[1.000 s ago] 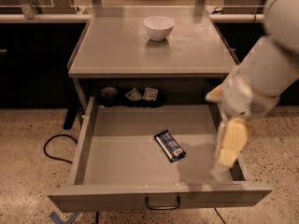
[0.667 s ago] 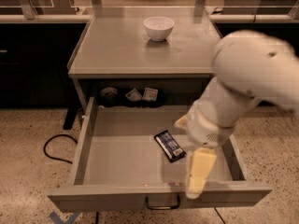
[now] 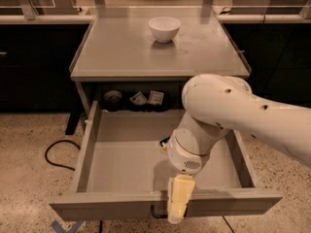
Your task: Pick rxbar blueberry from top drawer and place on counter
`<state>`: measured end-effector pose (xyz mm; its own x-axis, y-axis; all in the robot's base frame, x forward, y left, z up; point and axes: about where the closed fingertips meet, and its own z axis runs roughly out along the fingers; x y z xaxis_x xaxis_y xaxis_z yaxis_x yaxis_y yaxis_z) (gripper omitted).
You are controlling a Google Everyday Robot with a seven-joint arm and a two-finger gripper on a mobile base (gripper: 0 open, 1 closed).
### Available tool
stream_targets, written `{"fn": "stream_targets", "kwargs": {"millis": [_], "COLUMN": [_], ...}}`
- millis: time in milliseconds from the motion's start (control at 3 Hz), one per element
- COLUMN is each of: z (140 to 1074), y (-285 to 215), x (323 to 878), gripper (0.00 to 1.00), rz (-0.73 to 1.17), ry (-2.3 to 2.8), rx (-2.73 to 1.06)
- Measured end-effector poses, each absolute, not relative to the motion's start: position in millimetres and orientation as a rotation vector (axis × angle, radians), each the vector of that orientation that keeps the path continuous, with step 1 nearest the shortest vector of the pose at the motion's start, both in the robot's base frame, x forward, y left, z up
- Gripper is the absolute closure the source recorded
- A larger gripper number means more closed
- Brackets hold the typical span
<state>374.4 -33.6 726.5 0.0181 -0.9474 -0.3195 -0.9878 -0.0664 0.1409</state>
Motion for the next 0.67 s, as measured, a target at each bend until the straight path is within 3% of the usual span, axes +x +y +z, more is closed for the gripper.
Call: {"fn": "stream_targets", "kwargs": {"millis": [333,667], "z": [725,733], "y": [-31,-12], "x": [383,431], "gripper": [0.0,0.0], "rz": [0.484,0.457], "ry": [2.028,1.924], "rx": [-2.096,-1.948]}}
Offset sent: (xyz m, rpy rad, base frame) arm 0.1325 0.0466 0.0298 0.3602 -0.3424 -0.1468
